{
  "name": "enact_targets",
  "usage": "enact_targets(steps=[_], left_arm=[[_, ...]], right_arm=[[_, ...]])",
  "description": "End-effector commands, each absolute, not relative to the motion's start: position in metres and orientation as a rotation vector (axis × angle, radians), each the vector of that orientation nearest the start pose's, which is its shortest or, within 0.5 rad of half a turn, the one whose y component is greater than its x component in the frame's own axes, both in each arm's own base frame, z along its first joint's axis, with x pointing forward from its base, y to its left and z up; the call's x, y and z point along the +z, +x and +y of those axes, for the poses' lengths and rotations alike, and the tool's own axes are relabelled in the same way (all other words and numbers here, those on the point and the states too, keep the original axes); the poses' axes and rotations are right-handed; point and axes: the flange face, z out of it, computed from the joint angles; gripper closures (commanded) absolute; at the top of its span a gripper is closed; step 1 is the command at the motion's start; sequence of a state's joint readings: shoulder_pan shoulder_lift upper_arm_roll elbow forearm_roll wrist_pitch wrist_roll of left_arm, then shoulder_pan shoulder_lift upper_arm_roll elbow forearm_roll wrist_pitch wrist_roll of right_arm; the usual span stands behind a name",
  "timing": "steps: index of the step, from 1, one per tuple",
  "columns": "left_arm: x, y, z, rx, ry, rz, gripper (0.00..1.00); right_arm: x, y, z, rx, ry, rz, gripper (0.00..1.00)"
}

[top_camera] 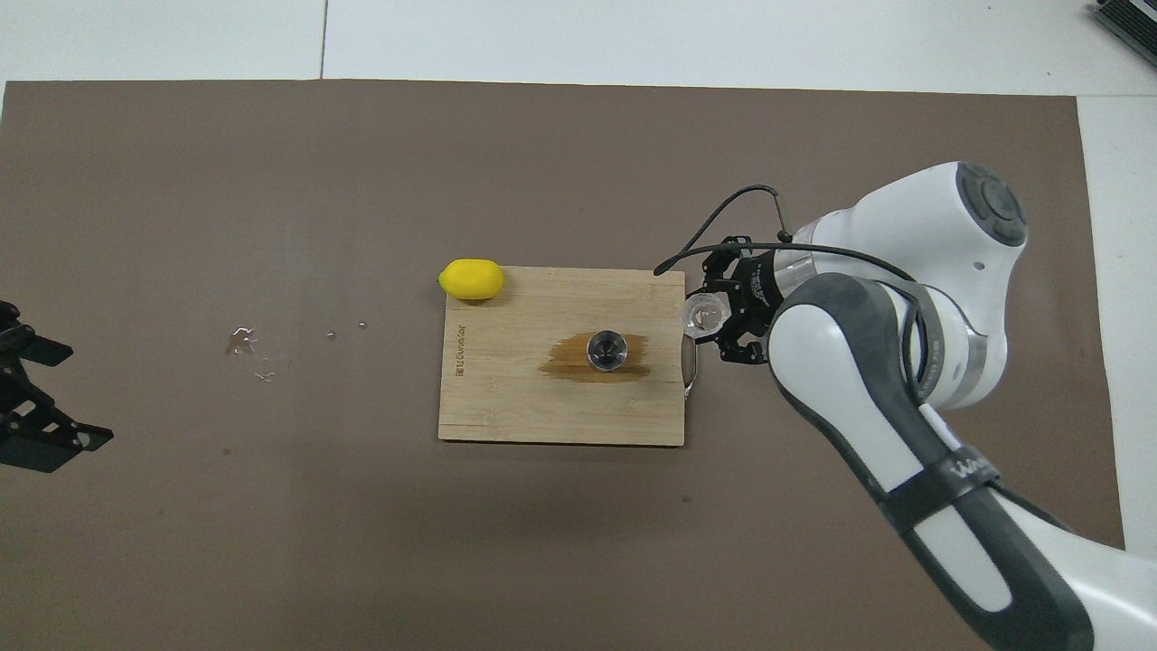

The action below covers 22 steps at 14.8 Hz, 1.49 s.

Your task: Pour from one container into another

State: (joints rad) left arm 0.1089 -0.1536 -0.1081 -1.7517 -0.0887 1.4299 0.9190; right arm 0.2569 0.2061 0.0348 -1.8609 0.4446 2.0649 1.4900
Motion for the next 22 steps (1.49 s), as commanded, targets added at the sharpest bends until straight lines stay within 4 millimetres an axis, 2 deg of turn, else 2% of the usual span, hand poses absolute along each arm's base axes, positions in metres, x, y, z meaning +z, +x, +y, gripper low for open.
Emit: enact_targets(steps=[1, 3, 4, 7, 11, 13, 18, 19, 22], left_arm=[[0.614, 0.485, -0.039, 0.250, -3.027, 1.064, 0.00], [0.613, 0.484, -0.049, 0.269, -3.097, 0.746, 0.00], [0.613, 0.481, -0.053, 0.276, -3.102, 0.665, 0.00], [0.610, 0.478, -0.054, 0.273, -3.070, 0.608, 0.00], [0.619, 0.495, -0.041, 0.111, -3.090, 0.566, 0.00], [0.620, 0.494, -0.038, 0.118, -3.093, 0.537, 0.00], [0.620, 0.498, -0.015, 0.081, -3.099, 0.436, 0.00], [0.622, 0.499, 0.001, 0.066, -3.114, 0.325, 0.00], [0.617, 0.494, -0.001, 0.112, -3.117, 0.280, 0.00]], right_arm=[[0.427, 0.582, 0.223, 0.349, -2.214, 1.885, 0.94], [0.434, 0.583, 0.236, 0.279, -2.230, 1.920, 0.93], [0.435, 0.581, 0.242, 0.254, -2.247, 1.921, 0.92], [0.436, 0.571, 0.266, 0.190, -2.326, 1.880, 0.92], [0.439, 0.562, 0.294, 0.028, -2.407, 1.819, 0.91], [0.437, 0.559, 0.298, 0.004, -2.426, 1.805, 0.91], [0.437, 0.544, 0.319, -0.148, -2.559, 1.700, 0.91], [0.437, 0.542, 0.322, -0.166, -2.577, 1.689, 0.91], [0.435, 0.535, 0.327, -0.237, -2.640, 1.642, 0.91]])
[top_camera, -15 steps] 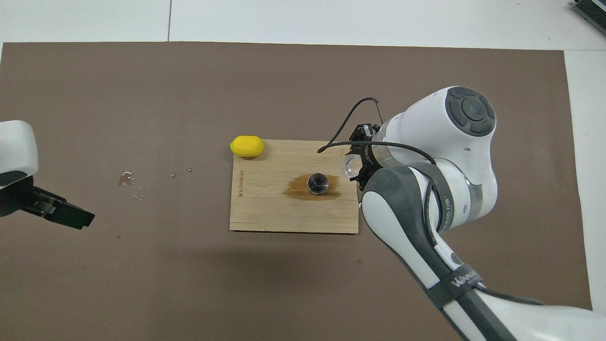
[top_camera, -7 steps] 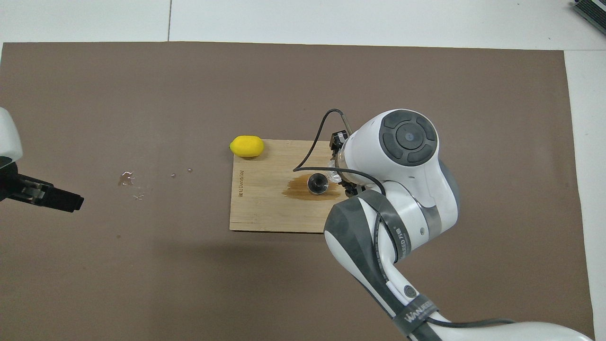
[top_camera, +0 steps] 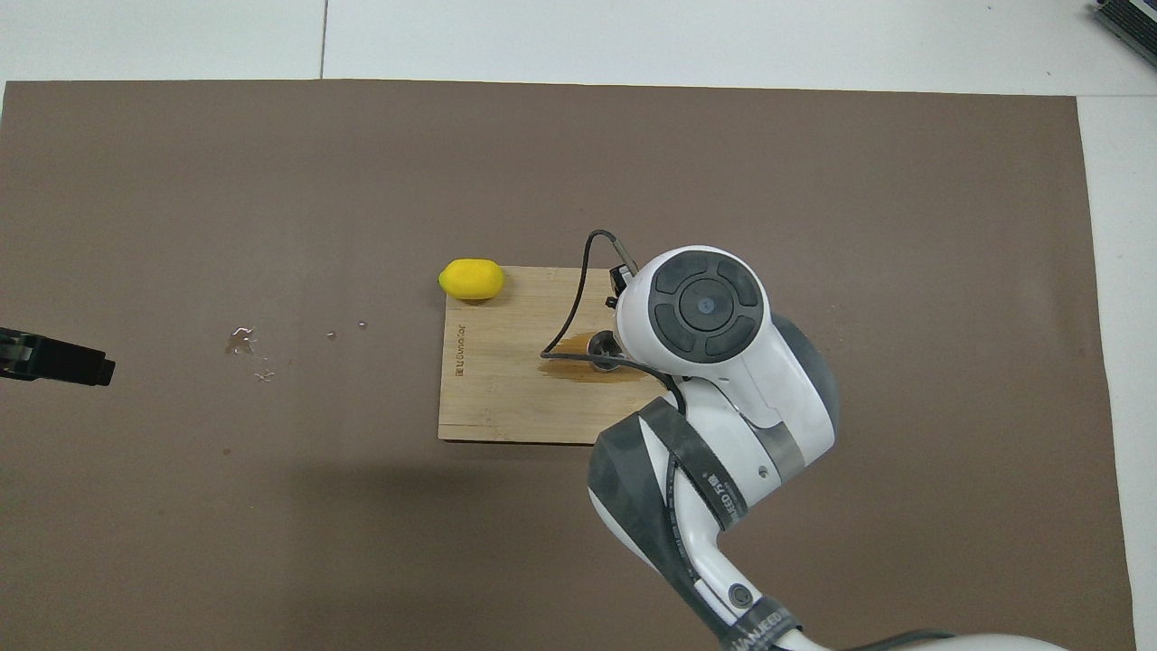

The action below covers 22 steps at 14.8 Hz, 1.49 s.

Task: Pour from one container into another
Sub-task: 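Tilt the glass cup over the metal cup with the right gripper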

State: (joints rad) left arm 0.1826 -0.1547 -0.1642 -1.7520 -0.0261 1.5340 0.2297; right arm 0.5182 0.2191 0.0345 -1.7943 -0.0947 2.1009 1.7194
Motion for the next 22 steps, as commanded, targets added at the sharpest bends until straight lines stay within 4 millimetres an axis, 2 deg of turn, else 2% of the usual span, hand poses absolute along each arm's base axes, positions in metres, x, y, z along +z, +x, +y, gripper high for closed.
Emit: enact_targets(steps=[1, 3, 6, 8, 10, 13, 14, 16, 19, 22], left_arm=[[0.620, 0.496, 0.000, 0.088, -3.115, 0.280, 0.00], [0.620, 0.496, 0.006, 0.088, -3.121, 0.230, 0.00], [0.620, 0.497, -0.009, 0.075, -3.121, 0.074, 0.00], [0.622, 0.500, -0.021, 0.054, -3.123, 0.067, 0.00], [0.624, 0.505, -0.024, -0.010, -3.132, 0.020, 0.00], [0.627, 0.513, -0.028, -0.042, -3.149, 0.025, 0.00], [0.629, 0.519, -0.033, -0.037, -3.155, 0.045, 0.00], [0.625, 0.532, -0.061, 0.019, -3.155, 0.139, 0.00], [0.629, 0.541, -0.051, 0.007, -3.163, 0.117, 0.00], [0.619, 0.548, -0.049, 0.035, -3.160, 0.109, 0.00]], right_arm=[[0.437, 0.529, 0.332, -0.300, -2.680, 1.597, 0.91], [0.438, 0.529, 0.333, -0.334, -2.694, 1.586, 0.91], [0.436, 0.527, 0.332, -0.341, -2.702, 1.584, 0.91], [0.434, 0.524, 0.331, -0.362, -2.719, 1.570, 0.91], [0.435, 0.518, 0.339, -0.376, -2.737, 1.542, 0.91], [0.435, 0.517, 0.340, -0.378, -2.739, 1.538, 0.91], [0.434, 0.517, 0.340, -0.377, -2.740, 1.539, 0.91], [0.436, 0.518, 0.342, -0.377, -2.737, 1.538, 0.91], [0.439, 0.521, 0.341, -0.354, -2.718, 1.547, 0.91], [0.437, 0.523, 0.340, -0.308, -2.697, 1.573, 0.91]])
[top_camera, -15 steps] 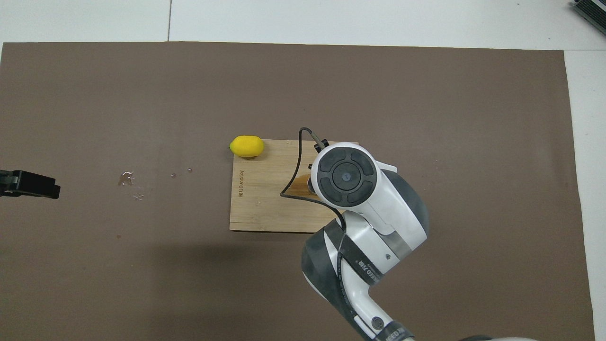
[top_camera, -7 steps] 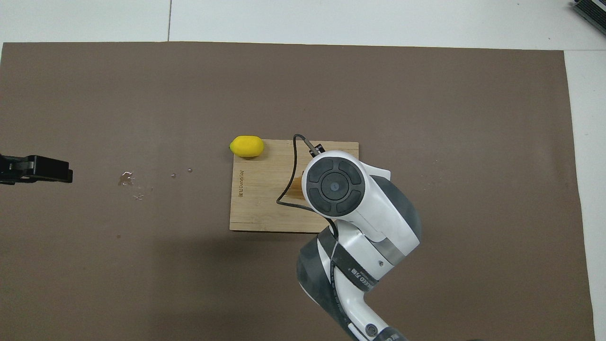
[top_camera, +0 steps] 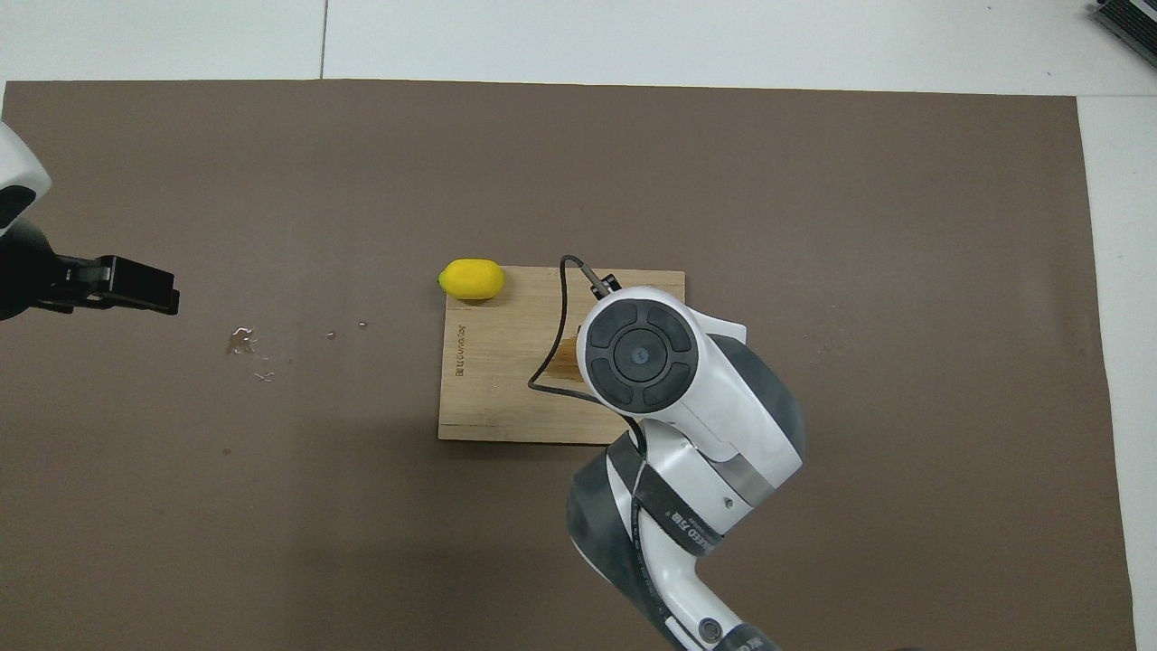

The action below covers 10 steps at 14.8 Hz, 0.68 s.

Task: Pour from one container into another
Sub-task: 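Tilt the glass cup over the metal cup with the right gripper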

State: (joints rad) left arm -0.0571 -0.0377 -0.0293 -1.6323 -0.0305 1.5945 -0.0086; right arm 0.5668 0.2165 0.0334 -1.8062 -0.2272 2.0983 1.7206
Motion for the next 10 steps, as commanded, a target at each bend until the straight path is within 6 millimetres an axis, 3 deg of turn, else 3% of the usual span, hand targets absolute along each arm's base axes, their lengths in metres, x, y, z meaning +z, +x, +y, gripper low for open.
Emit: enact_targets(steps=[1, 4, 10], left_arm=[[0.619, 0.546, -0.048, 0.042, -3.153, 0.109, 0.00], [0.621, 0.545, -0.046, 0.032, -3.142, 0.109, 0.00], [0.620, 0.543, -0.024, 0.034, -3.143, 0.055, 0.00]], right_arm=[[0.439, 0.525, 0.340, -0.257, -2.665, 1.601, 0.92], [0.441, 0.529, 0.338, -0.160, -2.606, 1.648, 0.92], [0.448, 0.548, 0.310, 0.022, -2.444, 1.772, 0.92]])
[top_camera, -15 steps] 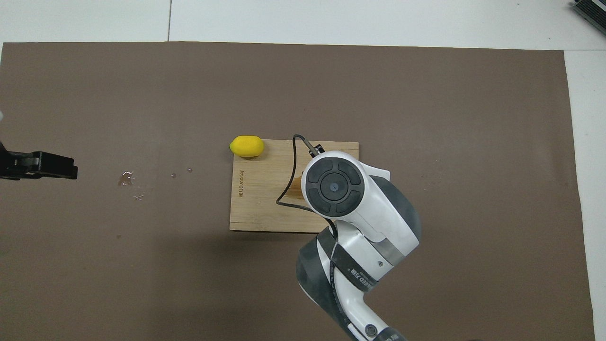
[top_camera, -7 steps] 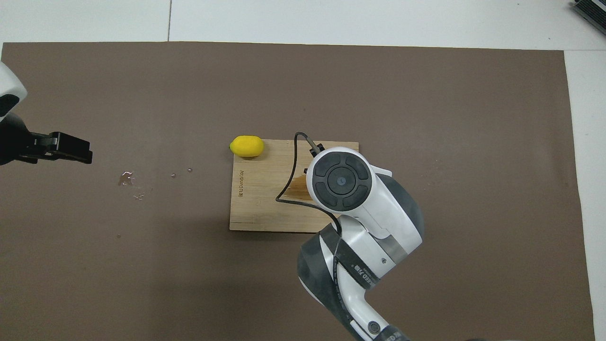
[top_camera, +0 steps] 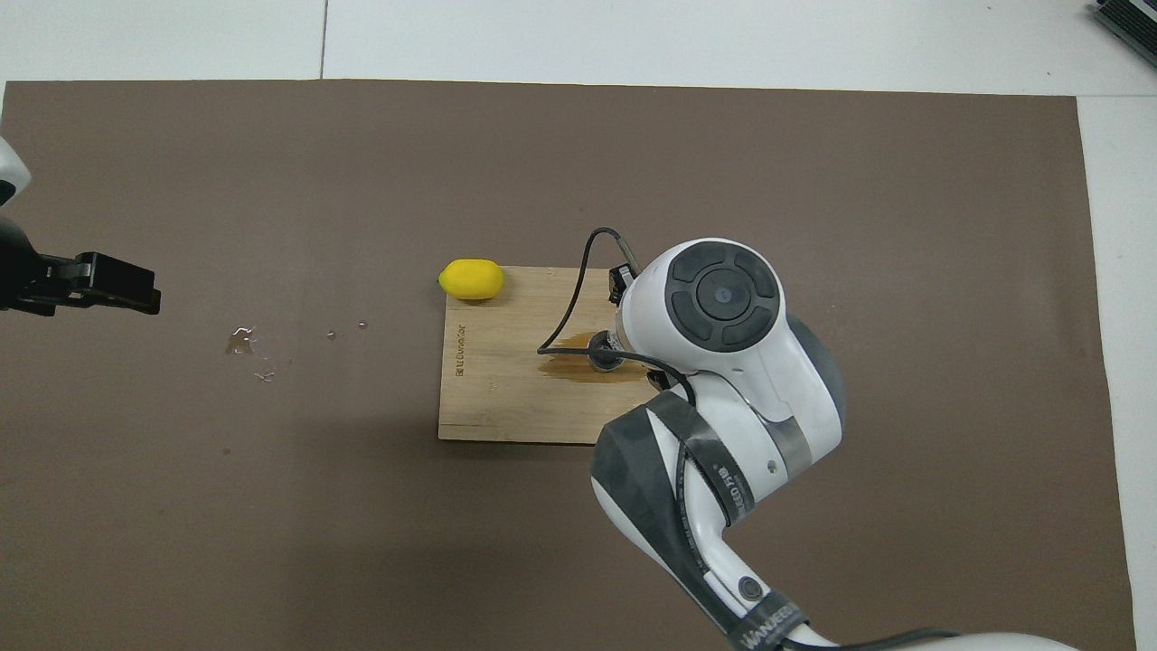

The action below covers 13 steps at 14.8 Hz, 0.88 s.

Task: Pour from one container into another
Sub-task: 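Tilt the glass cup over the metal cup with the right gripper, then carry the glass cup back toward its starting spot with the right gripper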

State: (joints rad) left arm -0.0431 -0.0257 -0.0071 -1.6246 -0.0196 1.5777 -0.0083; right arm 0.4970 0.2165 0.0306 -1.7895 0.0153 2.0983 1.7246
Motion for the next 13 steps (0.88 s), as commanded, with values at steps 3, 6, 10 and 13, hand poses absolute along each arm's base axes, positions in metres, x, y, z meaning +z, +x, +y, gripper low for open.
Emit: enact_targets(steps=[3, 6, 10, 13], left_arm=[[0.623, 0.541, -0.020, 0.029, -3.143, 0.034, 0.00], [0.623, 0.541, -0.020, 0.031, -3.143, 0.041, 0.00], [0.624, 0.542, -0.019, 0.014, -3.142, 0.039, 0.00], [0.625, 0.541, -0.020, 0.017, -3.142, 0.043, 0.00]], right_arm=[[0.450, 0.553, 0.301, 0.096, -2.393, 1.792, 0.92], [0.451, 0.565, 0.280, 0.240, -2.267, 1.843, 0.92], [0.436, 0.578, 0.227, 0.457, -2.110, 1.839, 0.93], [0.410, 0.580, 0.187, 0.577, -2.011, 1.839, 0.94]])
